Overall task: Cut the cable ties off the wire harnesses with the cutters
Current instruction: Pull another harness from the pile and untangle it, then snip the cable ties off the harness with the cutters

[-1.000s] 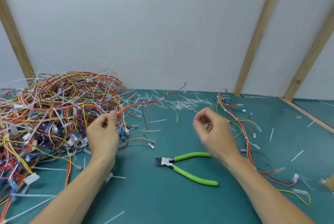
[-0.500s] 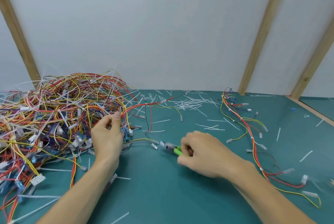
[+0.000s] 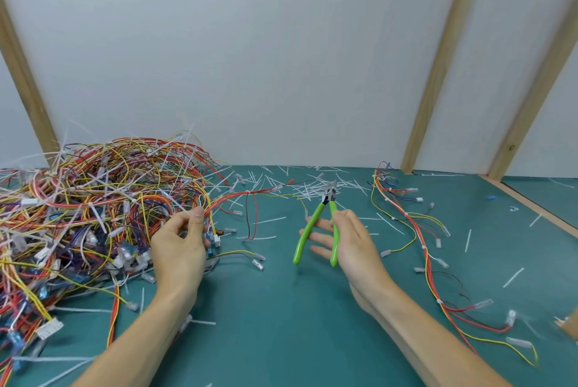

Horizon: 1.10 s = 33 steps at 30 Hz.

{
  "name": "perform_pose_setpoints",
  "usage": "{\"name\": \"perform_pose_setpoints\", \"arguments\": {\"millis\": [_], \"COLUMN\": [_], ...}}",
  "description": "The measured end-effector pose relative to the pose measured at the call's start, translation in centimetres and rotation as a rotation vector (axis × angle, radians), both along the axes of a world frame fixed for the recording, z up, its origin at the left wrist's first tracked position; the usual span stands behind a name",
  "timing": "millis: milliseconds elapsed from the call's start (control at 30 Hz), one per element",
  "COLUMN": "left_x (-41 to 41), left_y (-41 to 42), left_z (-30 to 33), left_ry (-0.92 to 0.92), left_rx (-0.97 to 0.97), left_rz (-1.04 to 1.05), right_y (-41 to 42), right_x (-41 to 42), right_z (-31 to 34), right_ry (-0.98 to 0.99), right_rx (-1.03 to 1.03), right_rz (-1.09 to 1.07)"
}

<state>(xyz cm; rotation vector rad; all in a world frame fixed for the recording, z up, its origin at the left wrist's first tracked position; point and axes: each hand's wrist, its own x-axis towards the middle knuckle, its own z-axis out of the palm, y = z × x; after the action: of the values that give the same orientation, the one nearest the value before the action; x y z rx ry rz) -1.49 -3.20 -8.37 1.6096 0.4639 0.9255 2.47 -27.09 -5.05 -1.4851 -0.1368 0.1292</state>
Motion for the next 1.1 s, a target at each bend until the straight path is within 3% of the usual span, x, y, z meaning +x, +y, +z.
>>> {"name": "perform_pose_setpoints", "arguments": {"millis": [133,233,367,533,667,767,933,1100], "left_x": [0.1,-0.2,-0.8,-1.1,-1.4,-1.7,-2.0,-2.2], "left_y": [-0.1,-0.5,-2.2,-4.3,-4.9,-5.8,-5.9,-5.7], "left_z": [-0.1,0.2,0.9,0.9,1.1,1.3,1.6,1.8], "left_ry": [-0.007,0.008,-0.015,-0.047,-0.032,-0.054,-0.090,-0.096], "left_rx": [0.026,0.113,0.438,0.756,0.867,0.917,0.836,0.838], "left_rz": [-0.008,-0.046,-0.167,-0.357,-0.466,-0.561,-0.360,-0.305], "right_y": [0.1,-0.1,-0.5,-0.6,0.2,1.4,1.4,0.8], "right_x": [0.2,0.0,-0.1,-0.4,-2.2,-3.2,-2.6,-1.8], "right_z": [0.5,0.7,1.1,1.6,1.6,0.9,0.1,-0.5], "right_ry": [0.069,0.010,-0.078,-0.172,-0.594,-0.716,-0.510,-0.534], "right_rx": [0.182,0.134,0.096,0.069,-0.237,-0.458,-0.556,-0.576], "right_rz": [-0.002,-0.059,-0.113,-0.024,0.013,0.038,0.063,0.039]}}
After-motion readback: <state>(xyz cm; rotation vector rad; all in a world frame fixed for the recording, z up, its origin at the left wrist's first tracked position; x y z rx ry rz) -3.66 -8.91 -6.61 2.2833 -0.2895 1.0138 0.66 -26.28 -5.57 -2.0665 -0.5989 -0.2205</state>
